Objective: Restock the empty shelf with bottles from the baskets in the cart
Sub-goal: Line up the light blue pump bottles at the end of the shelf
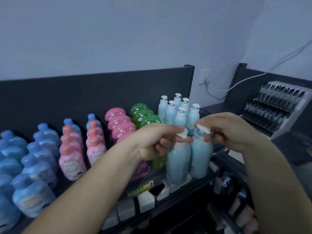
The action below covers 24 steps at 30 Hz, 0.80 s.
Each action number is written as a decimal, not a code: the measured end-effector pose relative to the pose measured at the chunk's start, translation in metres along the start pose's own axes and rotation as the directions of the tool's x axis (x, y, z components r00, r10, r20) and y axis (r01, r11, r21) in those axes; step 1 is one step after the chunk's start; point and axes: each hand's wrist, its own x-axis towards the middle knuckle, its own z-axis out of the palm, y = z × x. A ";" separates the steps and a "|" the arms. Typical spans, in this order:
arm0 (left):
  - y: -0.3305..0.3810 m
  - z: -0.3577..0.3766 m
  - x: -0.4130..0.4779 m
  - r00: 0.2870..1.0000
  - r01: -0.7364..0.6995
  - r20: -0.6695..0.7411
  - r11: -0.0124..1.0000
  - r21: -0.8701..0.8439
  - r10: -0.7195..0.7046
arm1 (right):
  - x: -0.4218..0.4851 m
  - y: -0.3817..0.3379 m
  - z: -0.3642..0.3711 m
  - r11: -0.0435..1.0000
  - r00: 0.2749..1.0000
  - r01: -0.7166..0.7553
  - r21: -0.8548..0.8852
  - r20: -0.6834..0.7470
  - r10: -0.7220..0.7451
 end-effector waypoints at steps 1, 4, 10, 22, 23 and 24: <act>0.002 0.004 0.011 1.000 -0.004 -0.011 1.000 -0.002 0.004 | 0.009 0.001 -0.010 1.000 1.000 -0.002 -0.007 0.012 0.002; 0.007 0.015 0.044 0.999 -0.009 -0.035 1.000 -0.023 0.008 | 0.035 0.009 -0.038 1.000 0.999 0.006 -0.022 0.054 -0.004; 0.014 0.036 0.104 0.994 -0.012 -0.110 0.999 -0.046 0.007 | 0.088 0.034 -0.085 0.999 0.990 -0.038 -0.023 0.133 0.041; -0.008 0.062 0.195 0.860 -0.168 -0.494 0.985 -0.039 0.127 | 0.171 0.082 -0.121 0.998 0.970 -0.059 0.006 0.237 0.056; -0.012 0.062 0.200 0.833 -0.185 -0.535 0.982 -0.034 0.138 | 0.174 0.087 -0.119 0.998 0.970 -0.064 0.014 0.237 0.059; -0.015 0.061 0.204 0.808 -0.199 -0.570 0.980 -0.027 0.149 | 0.176 0.092 -0.117 0.997 0.971 -0.071 0.030 0.231 0.062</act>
